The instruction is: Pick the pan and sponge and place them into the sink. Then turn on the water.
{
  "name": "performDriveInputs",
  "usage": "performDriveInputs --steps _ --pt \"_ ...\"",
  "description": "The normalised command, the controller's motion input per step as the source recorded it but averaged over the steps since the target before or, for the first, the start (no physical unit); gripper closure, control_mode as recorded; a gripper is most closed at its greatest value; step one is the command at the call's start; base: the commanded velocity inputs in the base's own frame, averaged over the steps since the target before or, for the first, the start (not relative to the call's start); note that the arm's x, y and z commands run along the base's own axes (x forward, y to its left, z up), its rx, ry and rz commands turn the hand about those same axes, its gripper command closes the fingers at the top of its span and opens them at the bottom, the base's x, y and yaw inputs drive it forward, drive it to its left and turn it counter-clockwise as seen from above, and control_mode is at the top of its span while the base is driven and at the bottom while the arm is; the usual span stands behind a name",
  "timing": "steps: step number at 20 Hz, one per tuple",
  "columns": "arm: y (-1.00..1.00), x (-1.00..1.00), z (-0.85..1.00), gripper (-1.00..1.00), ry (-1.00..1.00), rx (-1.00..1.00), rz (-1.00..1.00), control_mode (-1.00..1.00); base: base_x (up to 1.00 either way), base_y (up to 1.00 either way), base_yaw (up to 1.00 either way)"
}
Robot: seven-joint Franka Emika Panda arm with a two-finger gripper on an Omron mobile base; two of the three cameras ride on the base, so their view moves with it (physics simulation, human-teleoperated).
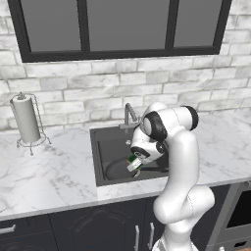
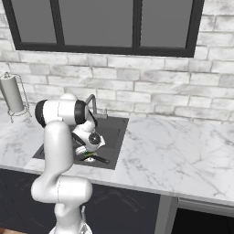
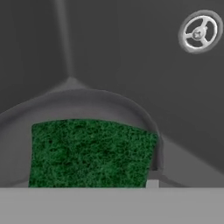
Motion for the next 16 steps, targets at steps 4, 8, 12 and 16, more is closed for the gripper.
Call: performDriveInputs --steps 4,8,12,16 --pt "-0.12 -0.01 -0.24 -1.00 -0.04 0.00 0.04 -1.00 0.00 0.00 0.00" --pt "-0.10 0.00 -0.23 -1.00 -0.03 0.00 0.04 -1.00 0.00 0.00 0.00" --pt "-0.04 -0.02 -0.05 -1.00 -0.07 0.02 0.04 -1.00 0.00 0.00 0.00" --pt "0.17 -0.02 0.19 -1.00 -0.13 0.07 0.05 -1.00 0.00 0.00 0.00"
